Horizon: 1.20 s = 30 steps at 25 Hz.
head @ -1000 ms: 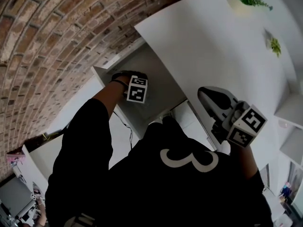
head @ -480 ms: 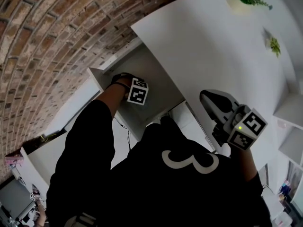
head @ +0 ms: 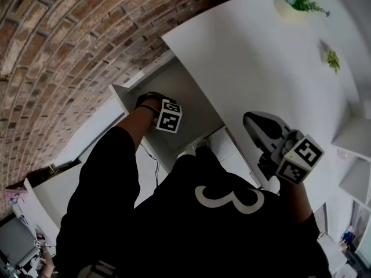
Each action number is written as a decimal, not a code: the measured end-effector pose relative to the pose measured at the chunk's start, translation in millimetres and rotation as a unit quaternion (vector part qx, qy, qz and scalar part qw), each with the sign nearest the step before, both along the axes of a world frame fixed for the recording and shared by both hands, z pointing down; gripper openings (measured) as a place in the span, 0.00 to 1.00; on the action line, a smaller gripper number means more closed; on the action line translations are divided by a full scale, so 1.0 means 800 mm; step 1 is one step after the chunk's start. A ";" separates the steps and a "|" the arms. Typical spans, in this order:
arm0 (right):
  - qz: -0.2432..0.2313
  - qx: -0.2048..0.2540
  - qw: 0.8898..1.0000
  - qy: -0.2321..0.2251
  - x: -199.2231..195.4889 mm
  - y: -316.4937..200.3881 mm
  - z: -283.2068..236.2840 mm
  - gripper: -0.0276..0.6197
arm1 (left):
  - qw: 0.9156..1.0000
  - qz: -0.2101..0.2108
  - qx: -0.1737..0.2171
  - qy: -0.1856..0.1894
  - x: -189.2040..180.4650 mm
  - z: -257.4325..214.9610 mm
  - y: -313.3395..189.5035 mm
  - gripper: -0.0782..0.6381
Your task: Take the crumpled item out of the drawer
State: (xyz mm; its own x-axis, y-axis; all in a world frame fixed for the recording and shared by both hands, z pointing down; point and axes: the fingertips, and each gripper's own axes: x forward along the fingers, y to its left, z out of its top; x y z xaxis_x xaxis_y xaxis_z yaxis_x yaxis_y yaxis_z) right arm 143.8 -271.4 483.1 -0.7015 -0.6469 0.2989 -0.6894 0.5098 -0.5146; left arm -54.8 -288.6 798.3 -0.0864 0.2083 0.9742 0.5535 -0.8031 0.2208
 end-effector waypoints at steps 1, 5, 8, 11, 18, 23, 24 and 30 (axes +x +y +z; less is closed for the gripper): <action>-0.001 0.003 1.000 0.000 0.000 0.000 -0.003 0.06 | 1.000 -0.002 0.004 0.003 0.003 -0.005 -0.003 0.24; -0.004 0.008 1.000 -0.002 -0.001 0.003 -0.014 0.06 | 1.000 -0.008 0.023 0.020 0.013 -0.031 -0.013 0.23; -0.008 0.017 1.000 -0.005 -0.003 0.003 -0.024 0.06 | 0.999 -0.026 0.034 0.031 0.015 -0.055 -0.022 0.23; -0.014 0.030 0.999 -0.009 -0.006 0.000 -0.040 0.06 | 0.996 -0.045 0.056 0.045 0.017 -0.083 -0.035 0.23; -0.026 0.059 0.998 -0.018 -0.015 -0.007 -0.068 0.06 | 0.982 -0.113 0.112 0.102 0.021 -0.158 -0.050 0.23; -0.038 0.078 0.996 -0.029 -0.019 -0.016 -0.090 0.06 | 0.960 -0.178 0.153 0.153 0.019 -0.225 -0.061 0.23; -0.040 0.084 0.995 -0.032 -0.021 -0.018 -0.095 0.06 | 0.952 -0.201 0.157 0.170 0.020 -0.241 -0.063 0.23; -0.049 0.121 0.990 -0.051 -0.029 -0.023 -0.119 0.06 | 0.889 -0.322 0.173 0.275 0.022 -0.327 -0.063 0.23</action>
